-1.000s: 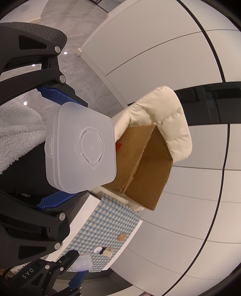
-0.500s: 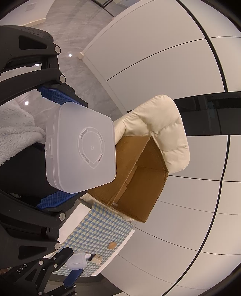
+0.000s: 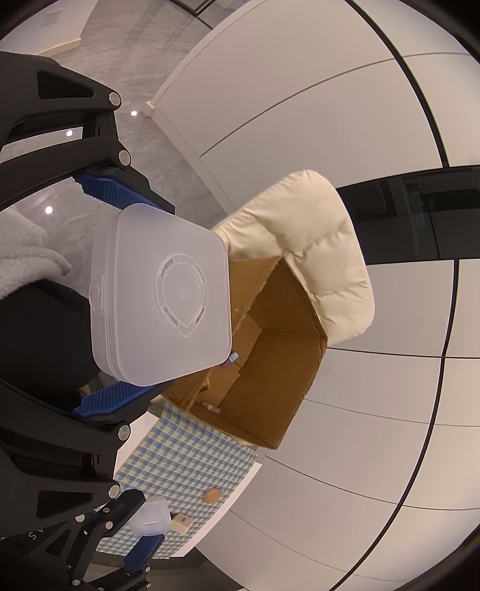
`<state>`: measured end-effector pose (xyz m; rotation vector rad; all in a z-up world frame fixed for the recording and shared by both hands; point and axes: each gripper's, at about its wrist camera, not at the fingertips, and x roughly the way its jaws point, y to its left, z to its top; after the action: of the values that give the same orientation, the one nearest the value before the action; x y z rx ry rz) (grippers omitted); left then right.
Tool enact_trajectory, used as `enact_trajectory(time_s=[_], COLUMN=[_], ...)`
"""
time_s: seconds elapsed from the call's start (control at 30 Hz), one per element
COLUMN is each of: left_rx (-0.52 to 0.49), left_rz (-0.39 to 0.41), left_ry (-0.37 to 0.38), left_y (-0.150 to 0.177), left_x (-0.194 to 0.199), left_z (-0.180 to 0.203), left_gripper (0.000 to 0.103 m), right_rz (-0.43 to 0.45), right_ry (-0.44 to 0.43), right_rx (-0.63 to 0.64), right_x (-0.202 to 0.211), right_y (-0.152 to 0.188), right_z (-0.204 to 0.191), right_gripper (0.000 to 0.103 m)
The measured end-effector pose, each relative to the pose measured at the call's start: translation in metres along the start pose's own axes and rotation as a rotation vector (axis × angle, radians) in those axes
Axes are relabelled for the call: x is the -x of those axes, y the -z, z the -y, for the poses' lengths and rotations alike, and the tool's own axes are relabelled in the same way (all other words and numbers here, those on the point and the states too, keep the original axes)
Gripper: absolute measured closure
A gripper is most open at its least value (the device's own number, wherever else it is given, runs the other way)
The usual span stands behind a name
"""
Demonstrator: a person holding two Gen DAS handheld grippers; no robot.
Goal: Organize objects
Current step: 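Bring the lid over the box with the left gripper while the right gripper lowers the case inside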
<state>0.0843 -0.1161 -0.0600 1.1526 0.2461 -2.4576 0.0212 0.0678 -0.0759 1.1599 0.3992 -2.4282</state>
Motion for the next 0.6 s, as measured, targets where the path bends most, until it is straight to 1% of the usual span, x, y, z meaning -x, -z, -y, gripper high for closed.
enact_trajectory(time_s=[0.17, 0.3, 0.5, 0.6], left_rx=[0.008, 0.016, 0.012, 0.017], left_rz=[0.013, 0.021, 0.024, 0.029], left_ry=[-0.014, -0.018, -0.015, -0.009], left_y=[-0.026, -0.045, -0.074, -0.082], left_x=[-0.023, -0.042, -0.075, -0.088], left_z=[0.003, 0.005, 0.018, 0.027], left_gripper=[0.021, 0.021, 0.021, 0.021], right_rz=[0.017, 0.03, 0.051, 0.056], right_ry=[0.012, -0.009, -0.02, -0.021], right_rx=[-0.025, -0.053, -0.061, -0.058], right_x=[-0.02, -0.036, -0.063, -0.08], right_y=[-0.026, -0.05, -0.082, -0.097], right_z=[0.01, 0.016, 0.013, 0.009], right_gripper=[0.043, 0.043, 0.042, 0.043])
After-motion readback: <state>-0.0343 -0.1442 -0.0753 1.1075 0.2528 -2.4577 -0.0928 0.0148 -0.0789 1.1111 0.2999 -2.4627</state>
